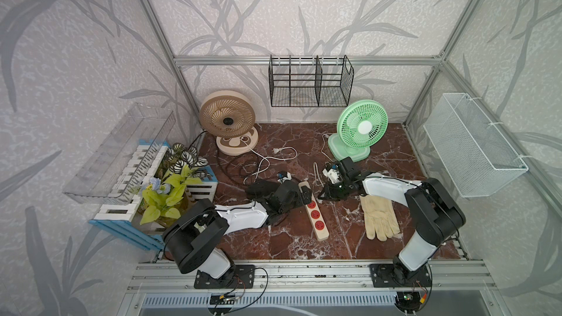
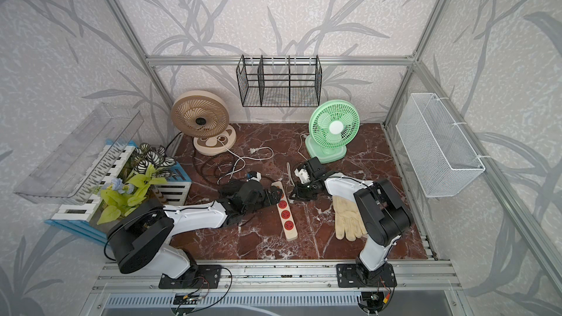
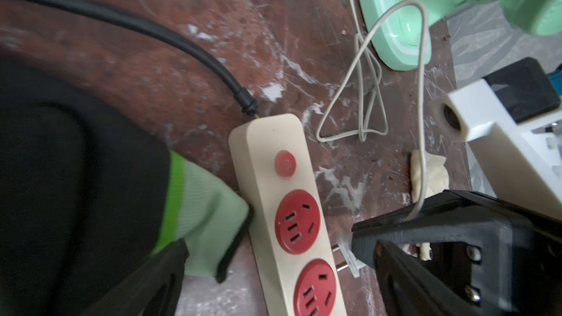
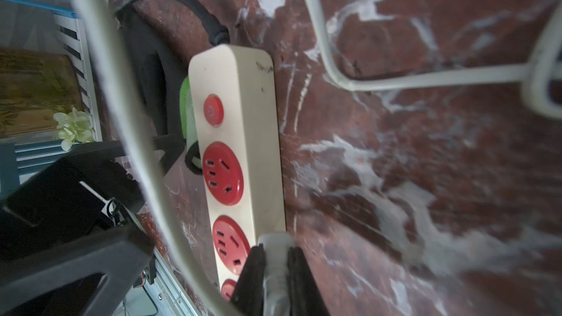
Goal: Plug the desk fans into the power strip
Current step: Move the socket to the center of the board, then insert the plug into the socket.
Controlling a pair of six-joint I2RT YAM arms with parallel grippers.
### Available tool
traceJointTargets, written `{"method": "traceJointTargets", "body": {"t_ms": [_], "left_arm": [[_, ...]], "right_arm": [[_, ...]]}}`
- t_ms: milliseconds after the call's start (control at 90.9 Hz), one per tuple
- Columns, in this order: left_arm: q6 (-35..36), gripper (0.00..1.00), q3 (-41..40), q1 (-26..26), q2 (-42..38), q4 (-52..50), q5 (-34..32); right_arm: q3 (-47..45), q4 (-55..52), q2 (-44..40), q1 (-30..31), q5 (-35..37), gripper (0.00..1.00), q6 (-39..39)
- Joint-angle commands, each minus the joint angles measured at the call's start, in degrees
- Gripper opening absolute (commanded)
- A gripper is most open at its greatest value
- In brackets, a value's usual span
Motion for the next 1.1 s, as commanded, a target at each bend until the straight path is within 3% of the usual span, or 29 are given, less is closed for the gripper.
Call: {"method": "traceJointTargets", "body": {"t_ms": [0, 176, 308, 440, 715, 924, 1089], "left_arm": [[-0.7, 1.00, -2.3, 1.3, -2.6, 1.9, 0.1], [0.4, 1.00, -4.4, 3.8, -6.6, 0.4, -0.3], [2.4, 1.00, -4.7, 5.4, -11.5, -2.4, -1.3], [6.2, 1.00, -2.7, 6.5, -15.4, -6.0, -2.9], [16.0, 1.00, 1.5, 11.3, -16.8, -9.0, -6.6], [19.4, 1.00, -7.9, 15.3, -19.3, 1.6, -10.2], [20.4, 1.00, -9.5, 16.3, -23.8, 1.4, -12.4]], "right_arm": [[3.5, 5.3, 4.1, 1.4, -3.7, 0.00, 2.8], [7.2, 3.0, 5.3, 3.0, 0.2, 0.00, 2.1], [1.8, 0.8, -3.5, 3.0, 7.4, 0.00, 0.6], [-5.5, 0.8, -14.1, 3.9, 9.5, 0.00, -1.2], [-18.0, 6.5, -25.5, 13.5, 16.7, 0.00, 1.5], [-20.1, 10.4, -26.8, 17.2, 21.7, 0.00, 3.5], [-18.6, 10.4, -24.7, 21.8, 27.8, 0.00, 5.2]]}}
